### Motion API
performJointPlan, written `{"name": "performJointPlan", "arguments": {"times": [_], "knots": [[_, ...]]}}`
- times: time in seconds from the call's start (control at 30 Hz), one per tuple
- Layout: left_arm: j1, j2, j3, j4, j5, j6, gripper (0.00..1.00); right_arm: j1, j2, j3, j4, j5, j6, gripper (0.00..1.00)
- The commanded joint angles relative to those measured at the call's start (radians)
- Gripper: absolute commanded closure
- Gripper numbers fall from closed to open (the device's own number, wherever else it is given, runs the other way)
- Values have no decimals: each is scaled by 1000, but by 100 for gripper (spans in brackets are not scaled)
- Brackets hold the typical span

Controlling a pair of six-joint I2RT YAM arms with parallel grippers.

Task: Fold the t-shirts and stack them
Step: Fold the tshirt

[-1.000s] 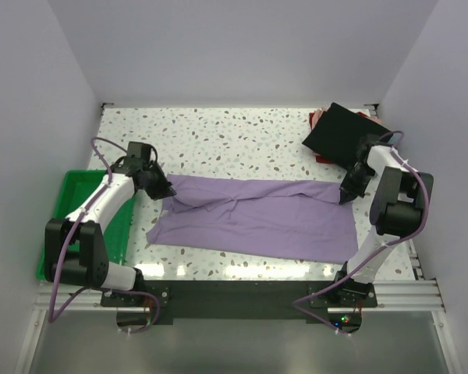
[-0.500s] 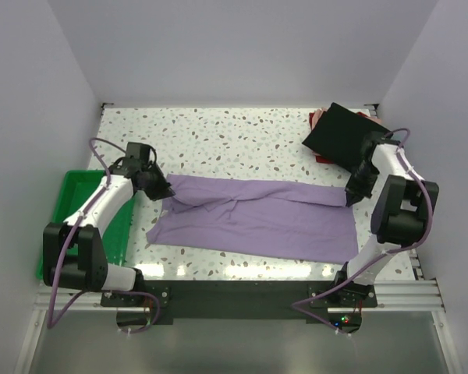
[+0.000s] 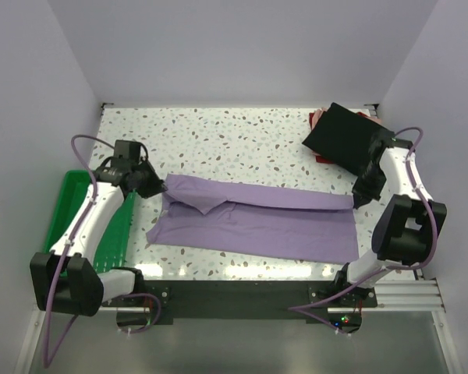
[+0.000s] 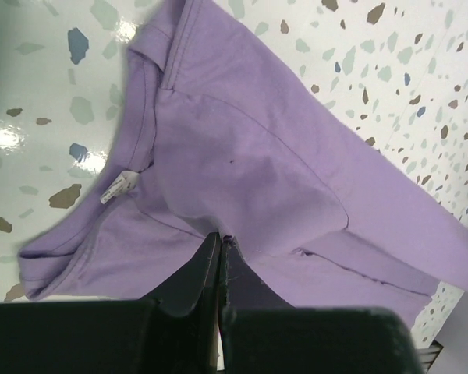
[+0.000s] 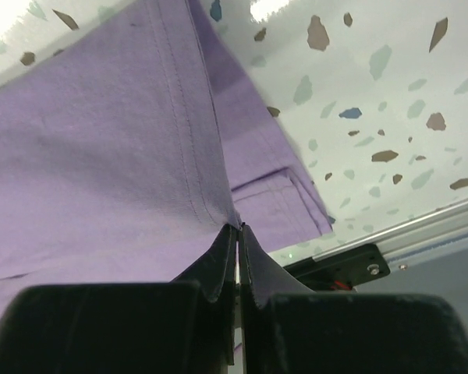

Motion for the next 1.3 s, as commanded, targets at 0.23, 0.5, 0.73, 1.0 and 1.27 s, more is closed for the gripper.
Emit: {"name": "performJointPlan", "arguments": {"times": [0.23, 0.5, 0.73, 1.0, 1.27], "knots": [[17, -88, -23, -59, -2, 19, 100, -6, -89, -98, -49, 35, -10, 100], [17, -92, -90, -51, 18, 43, 100, -6, -89, -205, -16, 63, 9, 100], [17, -46, -132, -28, 22, 94, 100, -6, -59, -242, 15, 101, 23, 100], [17, 41, -132, 70, 51, 131, 100, 193, -82, -98, 15, 112, 16, 64], [18, 204, 5, 141, -8, 171, 100, 545, -22, 37, 253, -149, 187, 71]]}}
